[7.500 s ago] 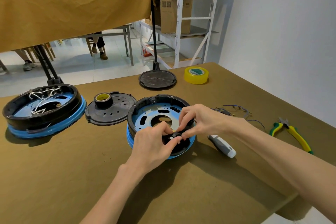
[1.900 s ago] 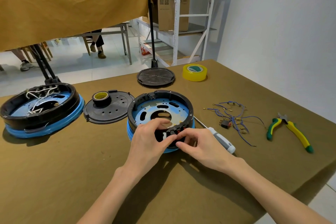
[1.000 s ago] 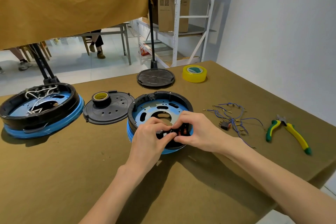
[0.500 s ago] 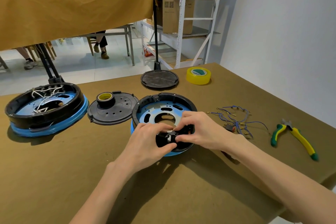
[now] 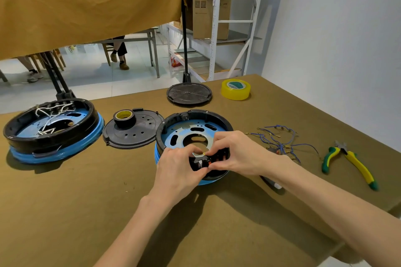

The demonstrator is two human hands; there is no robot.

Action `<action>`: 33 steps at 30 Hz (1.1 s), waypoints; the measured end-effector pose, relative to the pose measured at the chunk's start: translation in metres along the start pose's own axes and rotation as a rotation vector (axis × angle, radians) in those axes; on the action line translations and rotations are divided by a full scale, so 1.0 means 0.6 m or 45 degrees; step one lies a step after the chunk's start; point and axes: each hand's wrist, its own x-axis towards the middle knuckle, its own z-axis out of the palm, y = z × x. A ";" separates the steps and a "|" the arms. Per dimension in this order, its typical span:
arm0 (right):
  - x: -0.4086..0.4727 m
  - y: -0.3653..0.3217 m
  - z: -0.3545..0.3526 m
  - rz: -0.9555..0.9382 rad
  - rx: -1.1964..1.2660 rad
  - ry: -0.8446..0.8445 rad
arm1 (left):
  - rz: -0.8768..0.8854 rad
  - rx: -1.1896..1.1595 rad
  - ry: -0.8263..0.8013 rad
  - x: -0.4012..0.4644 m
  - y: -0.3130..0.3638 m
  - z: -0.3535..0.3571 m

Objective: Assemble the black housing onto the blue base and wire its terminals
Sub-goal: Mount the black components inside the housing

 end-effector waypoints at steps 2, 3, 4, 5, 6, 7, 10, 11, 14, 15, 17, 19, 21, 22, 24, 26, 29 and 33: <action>0.000 0.000 0.001 -0.016 -0.077 -0.006 | -0.007 -0.017 -0.046 0.001 -0.001 -0.001; 0.000 0.000 0.004 -0.030 -0.127 0.004 | 0.000 -0.037 -0.081 0.003 -0.004 -0.004; -0.002 -0.001 0.007 -0.049 -0.176 0.021 | 0.012 -0.066 -0.130 0.006 -0.009 -0.008; -0.004 -0.001 0.012 -0.068 -0.209 0.042 | 0.029 -0.097 -0.192 0.010 -0.016 -0.013; -0.005 0.000 0.015 -0.080 -0.215 0.064 | 0.049 -0.125 -0.260 0.013 -0.023 -0.019; -0.007 0.001 0.016 -0.076 -0.189 0.086 | 0.066 -0.151 -0.321 0.016 -0.029 -0.025; 0.004 0.007 0.003 0.048 0.127 0.053 | 0.116 -0.167 -0.342 0.017 -0.035 -0.031; 0.012 0.009 -0.004 0.095 0.216 0.008 | 0.134 -0.142 -0.322 0.017 -0.034 -0.029; 0.027 0.011 -0.011 0.139 0.291 -0.083 | 0.178 -0.100 -0.306 0.016 -0.031 -0.027; 0.027 0.011 -0.010 0.122 0.277 -0.086 | 0.177 -0.101 -0.304 0.016 -0.032 -0.028; 0.020 0.012 -0.004 0.079 0.239 -0.055 | 0.169 -0.098 -0.291 0.014 -0.029 -0.028; 0.015 0.014 -0.003 0.081 0.245 -0.018 | 0.163 -0.068 -0.240 0.012 -0.022 -0.025; 0.012 0.014 -0.001 0.095 0.254 0.024 | 0.150 -0.040 -0.187 0.011 -0.016 -0.022; 0.010 0.013 0.002 0.097 0.249 0.045 | 0.148 -0.027 -0.172 0.010 -0.014 -0.022; 0.003 0.009 0.010 0.083 0.200 0.080 | 0.149 -0.001 -0.148 0.009 -0.011 -0.022; -0.004 0.008 0.014 0.060 0.157 0.089 | 0.157 -0.032 -0.095 0.007 -0.011 -0.023; -0.006 0.012 0.008 0.044 0.150 0.069 | 0.182 -0.076 -0.103 0.008 -0.019 -0.020; -0.004 0.024 0.001 0.082 0.047 0.089 | 0.209 -0.081 -0.074 0.009 -0.024 -0.019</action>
